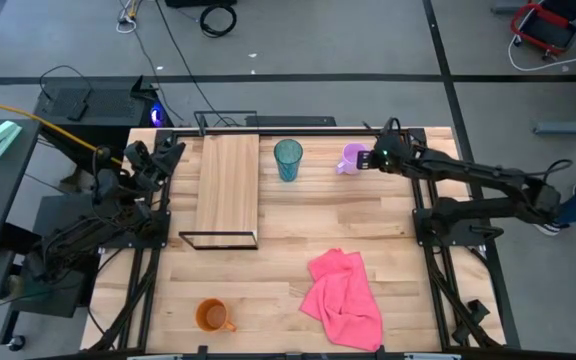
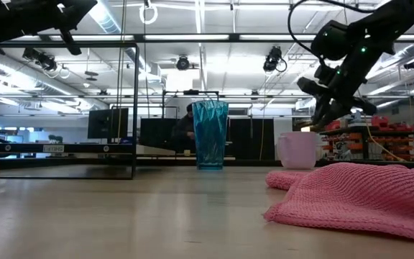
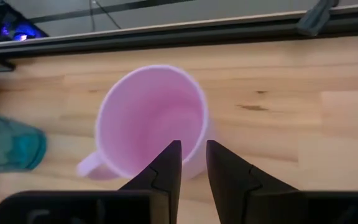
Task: Stack small to large cups/mugs on shelf
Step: Put the pink mug on the shelf
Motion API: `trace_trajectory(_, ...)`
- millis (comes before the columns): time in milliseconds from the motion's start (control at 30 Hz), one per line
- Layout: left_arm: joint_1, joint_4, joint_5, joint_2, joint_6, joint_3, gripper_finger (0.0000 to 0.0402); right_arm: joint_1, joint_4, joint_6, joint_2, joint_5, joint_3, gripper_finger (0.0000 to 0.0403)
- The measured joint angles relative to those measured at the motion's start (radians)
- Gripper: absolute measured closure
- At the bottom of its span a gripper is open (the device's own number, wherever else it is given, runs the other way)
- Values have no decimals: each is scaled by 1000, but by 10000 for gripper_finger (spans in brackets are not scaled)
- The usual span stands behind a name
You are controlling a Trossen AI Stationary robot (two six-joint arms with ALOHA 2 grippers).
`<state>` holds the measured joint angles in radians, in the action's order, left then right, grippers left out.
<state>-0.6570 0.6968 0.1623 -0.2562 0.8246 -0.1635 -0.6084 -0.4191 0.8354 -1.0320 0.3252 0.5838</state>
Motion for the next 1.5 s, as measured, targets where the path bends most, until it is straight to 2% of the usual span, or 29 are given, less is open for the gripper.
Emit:
trace_trajectory(233,0,-13,0,0,-1,0,362,-66,42,-47,-72,-73,1,320)
trace_trajectory(667,0,-38,0,0,2,0,367,-124,62,-119,-184,-76,50,320)
trace_trajectory(933,0,-38,0,0,2,0,363,-170,63,-197,-200,-89,82,323)
trace_trajectory(1267,0,-41,0,0,2,0,371,-171,56,-211,-201,-119,112,350)
trace_trajectory(1500,0,-44,0,0,1,0,361,-170,44,-240,-203,-121,112,351)
